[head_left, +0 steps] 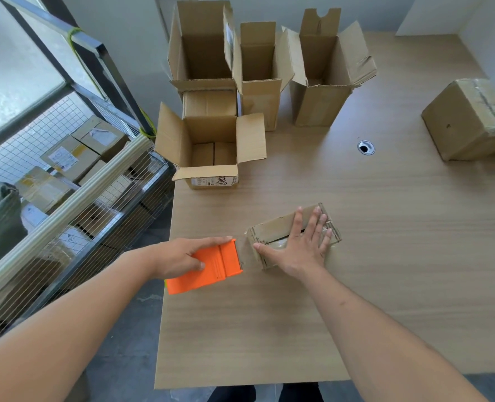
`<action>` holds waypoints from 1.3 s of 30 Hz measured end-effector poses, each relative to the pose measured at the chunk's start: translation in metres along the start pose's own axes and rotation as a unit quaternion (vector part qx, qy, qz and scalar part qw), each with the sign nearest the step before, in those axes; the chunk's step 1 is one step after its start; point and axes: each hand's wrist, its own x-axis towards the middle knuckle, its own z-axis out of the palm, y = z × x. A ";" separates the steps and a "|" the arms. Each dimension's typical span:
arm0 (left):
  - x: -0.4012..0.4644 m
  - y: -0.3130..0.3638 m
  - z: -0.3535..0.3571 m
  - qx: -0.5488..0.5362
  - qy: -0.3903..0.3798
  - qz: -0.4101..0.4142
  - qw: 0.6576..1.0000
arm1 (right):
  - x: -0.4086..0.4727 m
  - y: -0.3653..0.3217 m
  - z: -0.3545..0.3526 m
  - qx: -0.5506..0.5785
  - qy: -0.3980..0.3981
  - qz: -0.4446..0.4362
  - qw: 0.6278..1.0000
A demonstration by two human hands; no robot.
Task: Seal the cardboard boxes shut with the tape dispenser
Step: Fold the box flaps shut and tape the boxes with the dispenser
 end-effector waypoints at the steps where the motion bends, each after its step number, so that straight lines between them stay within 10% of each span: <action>1: -0.001 -0.001 0.000 0.002 0.004 -0.005 1.000 | -0.001 0.000 -0.001 0.000 -0.002 0.001 1.000; 30: 0.048 0.094 0.032 0.338 0.139 -0.082 0.927 | -0.002 -0.002 -0.005 -0.003 -0.013 -0.004 1.000; 39: 0.054 0.092 0.046 0.265 0.193 -0.126 0.936 | -0.003 -0.002 -0.007 0.000 -0.020 -0.004 1.000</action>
